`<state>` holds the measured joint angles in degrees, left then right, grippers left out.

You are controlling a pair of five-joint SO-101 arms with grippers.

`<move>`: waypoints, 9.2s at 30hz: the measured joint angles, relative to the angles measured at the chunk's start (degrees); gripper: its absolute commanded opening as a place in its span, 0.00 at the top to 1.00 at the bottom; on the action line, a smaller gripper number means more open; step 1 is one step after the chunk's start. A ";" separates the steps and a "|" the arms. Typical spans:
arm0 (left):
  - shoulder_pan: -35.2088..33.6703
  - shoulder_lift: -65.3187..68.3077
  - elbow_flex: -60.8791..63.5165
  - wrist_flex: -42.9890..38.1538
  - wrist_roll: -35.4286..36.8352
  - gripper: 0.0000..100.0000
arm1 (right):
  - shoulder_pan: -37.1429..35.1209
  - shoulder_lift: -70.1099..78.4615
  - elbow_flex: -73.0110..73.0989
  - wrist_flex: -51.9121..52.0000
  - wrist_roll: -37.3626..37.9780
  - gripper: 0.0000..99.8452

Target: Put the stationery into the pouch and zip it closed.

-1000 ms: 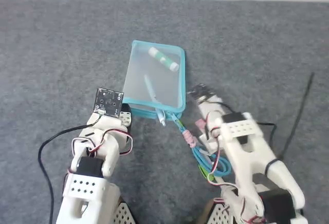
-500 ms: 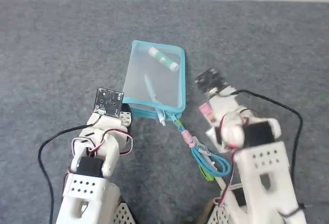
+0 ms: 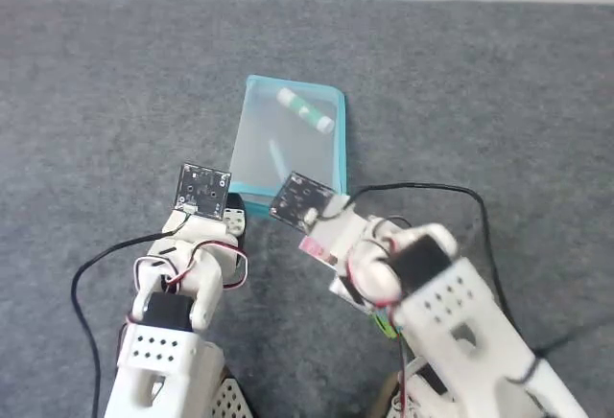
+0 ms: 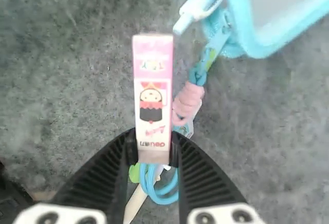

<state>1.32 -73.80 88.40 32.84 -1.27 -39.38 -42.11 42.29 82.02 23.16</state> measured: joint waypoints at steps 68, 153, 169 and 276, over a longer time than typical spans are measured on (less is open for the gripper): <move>1.85 -0.35 1.76 -0.18 -0.18 0.99 | 4.40 33.58 -49.93 15.21 -9.23 0.73; -17.58 -0.26 -5.36 -0.09 11.52 0.99 | 14.24 28.57 11.34 -24.62 -4.75 0.96; -4.04 -0.26 -3.52 0.00 6.33 0.99 | 42.20 30.33 -5.89 -20.84 0.26 0.96; -3.78 -0.35 -2.37 0.00 6.07 0.99 | 66.37 49.58 -12.57 -23.74 30.95 0.99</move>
<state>-2.46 -74.15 86.02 32.84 4.79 26.99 7.47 29.71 58.29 54.11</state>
